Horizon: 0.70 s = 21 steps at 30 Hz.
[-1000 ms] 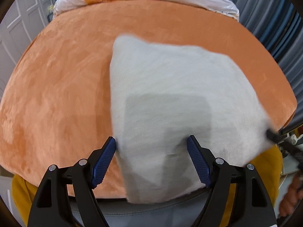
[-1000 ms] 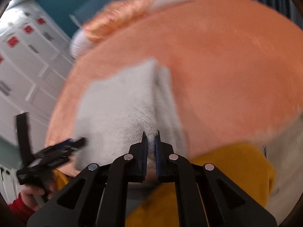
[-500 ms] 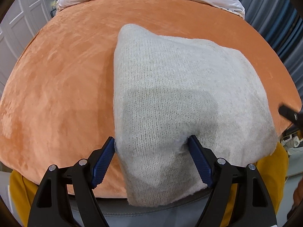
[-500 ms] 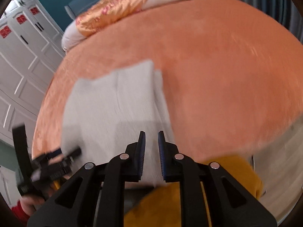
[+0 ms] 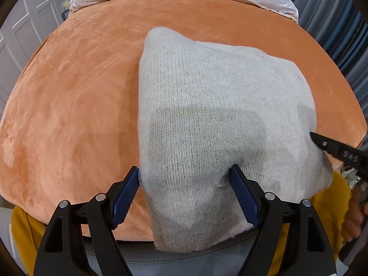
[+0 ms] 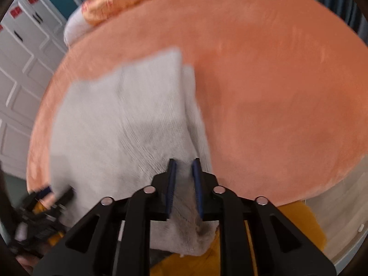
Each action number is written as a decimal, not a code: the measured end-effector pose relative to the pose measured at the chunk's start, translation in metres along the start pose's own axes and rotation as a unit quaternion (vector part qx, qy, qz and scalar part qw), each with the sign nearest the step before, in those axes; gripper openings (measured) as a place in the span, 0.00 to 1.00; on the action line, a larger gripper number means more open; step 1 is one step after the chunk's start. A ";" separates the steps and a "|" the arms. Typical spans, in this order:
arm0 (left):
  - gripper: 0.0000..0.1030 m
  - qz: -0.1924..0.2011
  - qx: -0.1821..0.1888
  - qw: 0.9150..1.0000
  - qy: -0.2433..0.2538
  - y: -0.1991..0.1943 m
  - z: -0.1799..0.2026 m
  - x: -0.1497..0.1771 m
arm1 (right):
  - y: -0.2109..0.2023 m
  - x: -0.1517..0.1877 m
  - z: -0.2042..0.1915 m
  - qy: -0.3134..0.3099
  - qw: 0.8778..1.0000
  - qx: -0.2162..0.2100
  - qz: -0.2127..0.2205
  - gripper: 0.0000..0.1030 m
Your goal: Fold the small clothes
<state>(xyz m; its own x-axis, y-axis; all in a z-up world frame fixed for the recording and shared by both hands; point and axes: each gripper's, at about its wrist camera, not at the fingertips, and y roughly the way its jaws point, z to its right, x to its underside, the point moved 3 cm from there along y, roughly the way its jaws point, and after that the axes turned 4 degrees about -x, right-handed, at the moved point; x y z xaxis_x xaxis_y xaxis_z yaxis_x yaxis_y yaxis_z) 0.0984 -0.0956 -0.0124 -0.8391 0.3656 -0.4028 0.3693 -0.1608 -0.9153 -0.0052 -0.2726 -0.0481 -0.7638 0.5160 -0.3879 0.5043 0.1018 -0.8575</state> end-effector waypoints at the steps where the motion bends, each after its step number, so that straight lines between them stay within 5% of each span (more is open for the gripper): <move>1: 0.75 -0.001 0.000 1.000 0.000 -0.001 -0.002 0.000 | -0.004 -0.002 -0.001 0.005 1.000 -0.002 0.000 0.22; 4: 0.74 -0.007 0.023 1.000 -0.017 -0.007 -0.008 -0.005 | -0.025 -0.006 0.003 0.024 0.999 -0.015 0.019 0.24; 6: 0.79 0.002 0.047 0.998 -0.044 -0.016 -0.016 -0.012 | -0.038 -0.009 0.005 0.025 0.999 -0.019 0.035 0.33; 8: 0.84 0.010 0.069 0.995 -0.072 -0.021 -0.025 -0.021 | -0.042 -0.009 0.007 0.028 0.998 -0.025 0.047 0.57; 10: 0.84 0.003 0.088 0.992 -0.087 -0.015 -0.030 -0.031 | -0.036 -0.009 0.010 0.032 0.998 -0.028 0.042 0.65; 21: 0.91 -0.033 0.085 0.991 -0.097 0.036 -0.018 -0.053 | 0.024 -0.011 0.014 0.094 0.990 -0.104 -0.030 0.81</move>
<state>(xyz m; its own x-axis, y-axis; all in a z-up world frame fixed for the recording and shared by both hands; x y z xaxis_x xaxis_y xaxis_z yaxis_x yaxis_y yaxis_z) 0.1636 -0.1040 -0.0236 -0.9261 0.2001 -0.3198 0.2524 -0.3013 -0.9195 0.0090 -0.2878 -0.0691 -0.7165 0.6503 -0.2523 0.5476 0.3004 -0.7809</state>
